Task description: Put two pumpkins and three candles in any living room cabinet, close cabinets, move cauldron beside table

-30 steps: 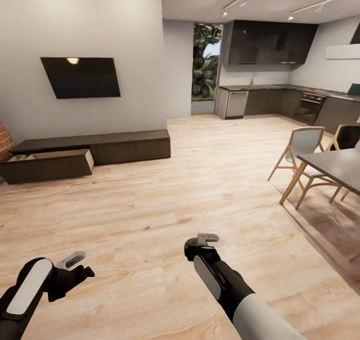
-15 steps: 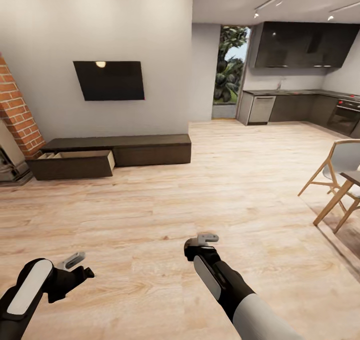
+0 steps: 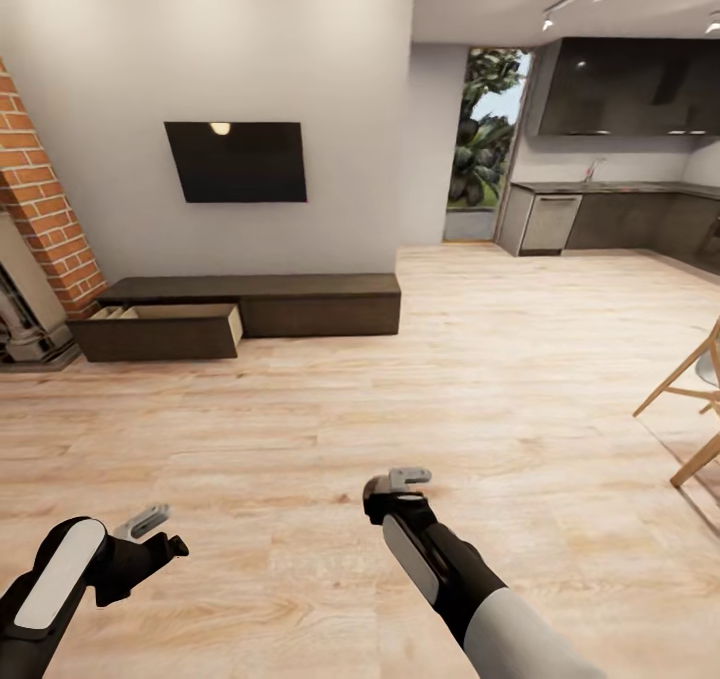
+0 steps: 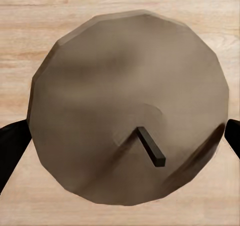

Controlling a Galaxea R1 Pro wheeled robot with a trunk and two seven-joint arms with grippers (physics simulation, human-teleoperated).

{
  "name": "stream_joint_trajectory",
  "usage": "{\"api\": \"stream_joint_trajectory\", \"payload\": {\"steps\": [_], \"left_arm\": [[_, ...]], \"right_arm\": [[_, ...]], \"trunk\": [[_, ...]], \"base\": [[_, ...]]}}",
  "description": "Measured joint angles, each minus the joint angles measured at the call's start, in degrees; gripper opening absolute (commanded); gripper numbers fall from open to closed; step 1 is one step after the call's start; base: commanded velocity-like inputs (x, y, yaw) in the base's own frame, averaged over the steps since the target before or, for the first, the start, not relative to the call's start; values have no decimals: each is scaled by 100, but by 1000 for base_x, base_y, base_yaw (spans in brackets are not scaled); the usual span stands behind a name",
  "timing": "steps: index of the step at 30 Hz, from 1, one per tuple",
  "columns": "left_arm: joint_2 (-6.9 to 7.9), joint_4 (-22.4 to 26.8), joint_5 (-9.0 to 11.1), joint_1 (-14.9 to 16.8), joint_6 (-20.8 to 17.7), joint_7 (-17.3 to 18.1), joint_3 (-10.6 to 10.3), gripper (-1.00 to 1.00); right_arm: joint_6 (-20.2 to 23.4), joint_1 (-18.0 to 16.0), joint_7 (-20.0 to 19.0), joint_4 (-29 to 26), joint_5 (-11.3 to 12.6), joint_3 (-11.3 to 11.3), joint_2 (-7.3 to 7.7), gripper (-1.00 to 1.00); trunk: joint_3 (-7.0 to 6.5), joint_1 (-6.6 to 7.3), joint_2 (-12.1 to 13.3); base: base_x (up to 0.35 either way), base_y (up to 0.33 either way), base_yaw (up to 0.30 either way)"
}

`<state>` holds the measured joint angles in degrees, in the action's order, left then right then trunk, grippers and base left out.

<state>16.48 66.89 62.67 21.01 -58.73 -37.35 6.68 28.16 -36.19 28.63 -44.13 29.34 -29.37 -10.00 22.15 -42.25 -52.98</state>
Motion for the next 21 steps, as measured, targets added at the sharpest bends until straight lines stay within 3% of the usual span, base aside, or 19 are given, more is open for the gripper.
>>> {"api": "stream_joint_trajectory", "payload": {"steps": [3, 6, 9, 21], "left_arm": [[0, 0, 0, 0, 2, 0, 0, 100], [-1, 0, -1, 0, 2, 0, 1, 100], [-2, 0, -4, 0, 2, 0, 0, 100], [-4, 0, -5, 0, 2, 0, 1, 100]], "right_arm": [[-280, 28, -4, -16, -68, -145, 0, -100], [-827, 51, 0, -19, -122, -504, 0, -100], [-987, 65, -6, 1, -111, -705, 0, -100], [-788, 61, 25, 212, -29, -702, 0, -100]], "trunk": [[1, 0, 0], [1, 0, 0], [1, 0, 0], [1, 0, 0]], "base": [[332, 0, 18], [332, 0, 4], [332, 0, 1], [332, 0, 0]]}}
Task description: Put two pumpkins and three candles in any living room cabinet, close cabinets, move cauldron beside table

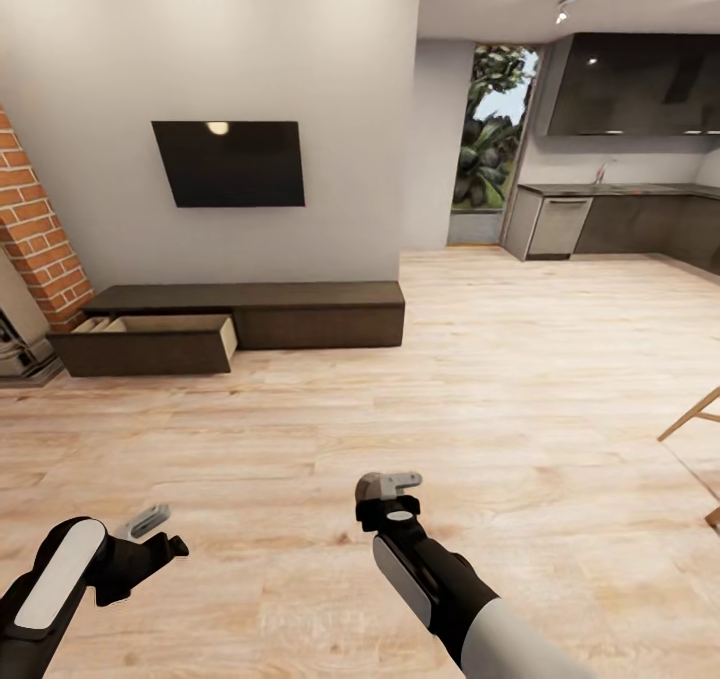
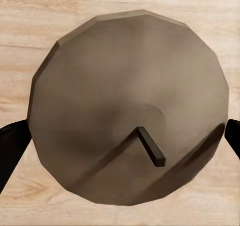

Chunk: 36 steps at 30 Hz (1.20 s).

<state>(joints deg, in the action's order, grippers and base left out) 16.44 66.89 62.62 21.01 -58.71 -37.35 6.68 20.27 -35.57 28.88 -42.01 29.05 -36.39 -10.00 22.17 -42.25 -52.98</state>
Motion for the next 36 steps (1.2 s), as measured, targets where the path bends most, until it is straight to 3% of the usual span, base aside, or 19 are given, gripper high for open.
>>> {"api": "stream_joint_trajectory", "payload": {"steps": [9, 20, 36], "left_arm": [[0, 0, 1, 0, 0, 0, 1, 100], [0, 0, -2, 0, 0, 0, 1, 100], [5, 0, -4, 0, 0, 0, 0, 100]], "right_arm": [[48, -2, -26, 1, 7, 7, 0, -100], [116, -1, -17, 6, 19, 26, 0, -100], [90, 0, -39, 10, 22, 18, 0, -100]], "trunk": [[1, 0, 0], [56, 0, 0], [62, 0, 0]], "base": [[318, 31, 17], [299, 50, 184], [329, 21, 14]]}}
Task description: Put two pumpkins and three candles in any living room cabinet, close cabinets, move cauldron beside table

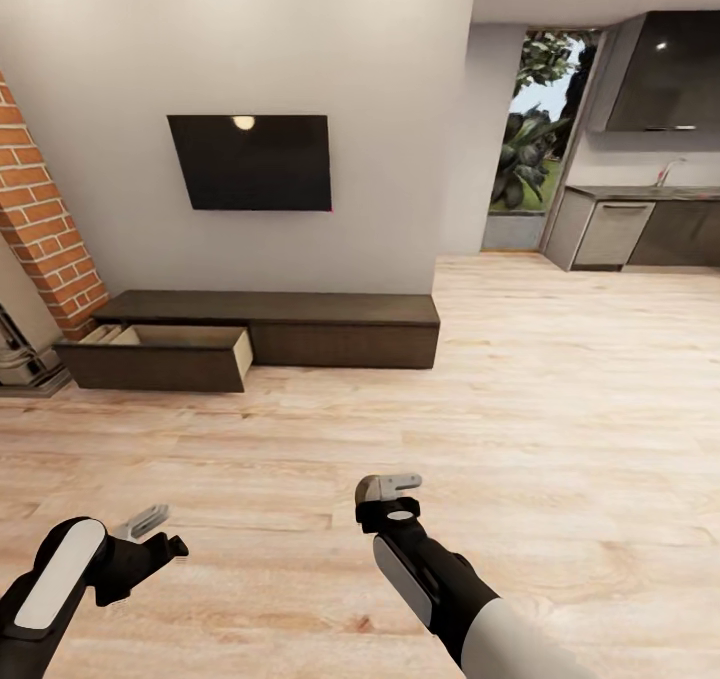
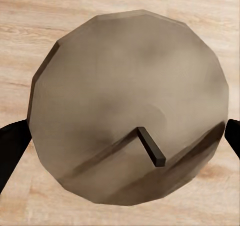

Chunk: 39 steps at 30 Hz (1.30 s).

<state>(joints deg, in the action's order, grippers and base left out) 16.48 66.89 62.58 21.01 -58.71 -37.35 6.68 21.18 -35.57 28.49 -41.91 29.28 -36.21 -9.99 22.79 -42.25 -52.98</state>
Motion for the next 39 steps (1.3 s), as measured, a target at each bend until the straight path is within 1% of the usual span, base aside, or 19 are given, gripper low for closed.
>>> {"api": "stream_joint_trajectory", "payload": {"steps": [9, 19, 32, 39], "left_arm": [[-4, -1, 1, 0, 0, 0, 0, 100], [-4, -6, 2, 0, 0, 0, 1, 100], [-5, 0, 10, 0, 1, 0, 0, 100], [-5, -1, 9, 0, 0, 0, 3, 100]], "right_arm": [[11, -1, 3, 0, -4, 0, 0, -100], [10, -1, 3, 0, -13, 0, 0, -100], [3, 5, 3, 0, -15, -8, 0, -100], [-6, 7, 0, 3, -22, -16, 0, -100]], "trunk": [[0, 0, 0], [0, 0, 0], [0, 0, 0], [0, 0, 0]], "base": [[331, 51, 249], [316, 132, 285], [50, 28, 285], [248, 0, 285]]}}
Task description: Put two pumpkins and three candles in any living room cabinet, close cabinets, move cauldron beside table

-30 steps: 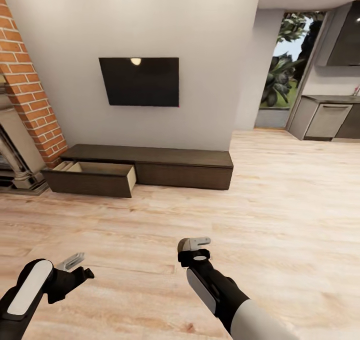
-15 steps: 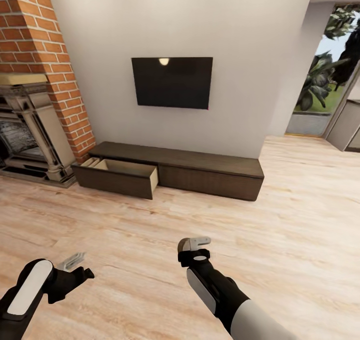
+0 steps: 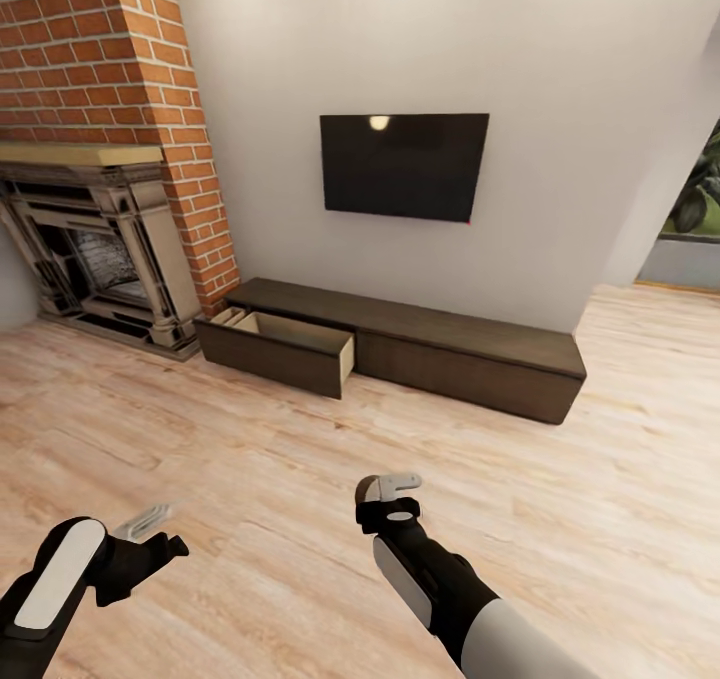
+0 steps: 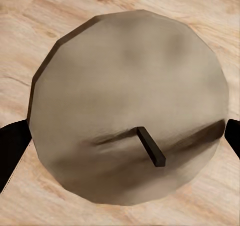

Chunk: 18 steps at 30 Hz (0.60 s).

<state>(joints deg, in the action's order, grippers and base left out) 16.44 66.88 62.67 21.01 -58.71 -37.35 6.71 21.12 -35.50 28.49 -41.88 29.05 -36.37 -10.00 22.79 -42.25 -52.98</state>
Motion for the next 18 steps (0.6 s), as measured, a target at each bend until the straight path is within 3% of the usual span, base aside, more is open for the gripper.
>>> {"api": "stream_joint_trajectory", "payload": {"steps": [7, 18], "left_arm": [[0, -6, 0, 0, 0, 0, -3, 100], [2, -5, 0, 0, 0, 0, -3, 100]], "right_arm": [[-8, 0, 1, -2, -20, -16, 0, -100], [-19, 0, -3, -2, -25, -19, 0, -100]], "trunk": [[0, 0, 0], [2, 0, 0]], "base": [[320, 0, 270], [323, 87, 23]]}}
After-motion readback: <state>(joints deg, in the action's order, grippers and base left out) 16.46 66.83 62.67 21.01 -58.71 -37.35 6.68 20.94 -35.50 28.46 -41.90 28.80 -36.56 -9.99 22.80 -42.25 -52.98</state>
